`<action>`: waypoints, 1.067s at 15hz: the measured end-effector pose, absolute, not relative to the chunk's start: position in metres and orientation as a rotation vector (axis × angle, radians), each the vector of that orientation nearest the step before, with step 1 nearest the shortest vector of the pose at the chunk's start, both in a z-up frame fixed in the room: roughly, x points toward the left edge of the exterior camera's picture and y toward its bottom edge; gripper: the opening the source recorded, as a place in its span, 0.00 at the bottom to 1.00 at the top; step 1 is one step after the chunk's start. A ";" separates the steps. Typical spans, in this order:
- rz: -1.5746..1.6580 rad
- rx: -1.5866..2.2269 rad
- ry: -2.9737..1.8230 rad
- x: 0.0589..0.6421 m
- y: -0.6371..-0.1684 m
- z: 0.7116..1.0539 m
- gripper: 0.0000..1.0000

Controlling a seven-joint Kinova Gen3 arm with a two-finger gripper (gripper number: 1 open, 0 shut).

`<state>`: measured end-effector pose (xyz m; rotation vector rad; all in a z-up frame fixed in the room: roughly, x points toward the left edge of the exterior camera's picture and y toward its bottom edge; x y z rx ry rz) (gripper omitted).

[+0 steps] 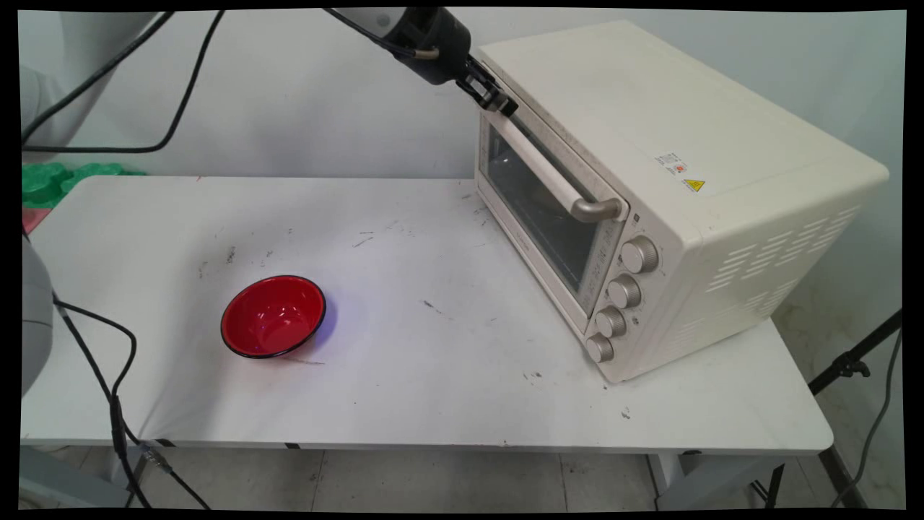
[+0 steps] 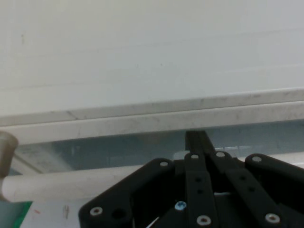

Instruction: Open the oven

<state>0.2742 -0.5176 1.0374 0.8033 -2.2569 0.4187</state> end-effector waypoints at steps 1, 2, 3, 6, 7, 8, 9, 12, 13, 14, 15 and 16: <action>0.420 0.804 -2.260 0.273 -0.519 1.036 0.00; 0.421 0.804 -2.263 0.272 -0.519 1.034 0.00; 0.422 0.803 -2.267 0.271 -0.520 1.032 0.00; 0.421 0.801 -2.279 0.271 -0.518 1.027 0.00; 0.420 0.800 -2.282 0.272 -0.516 1.026 0.00; 0.419 0.800 -2.286 0.274 -0.514 1.024 0.00; 0.417 0.800 -2.289 0.276 -0.512 1.022 0.00; 0.412 0.803 -2.295 0.286 -0.503 1.016 0.00; 0.409 0.803 -2.295 0.288 -0.500 1.014 0.00; 0.407 0.802 -2.294 0.292 -0.496 1.011 0.00; 0.404 0.801 -2.291 0.296 -0.492 1.009 0.00; 0.402 0.801 -2.288 0.299 -0.488 1.006 0.00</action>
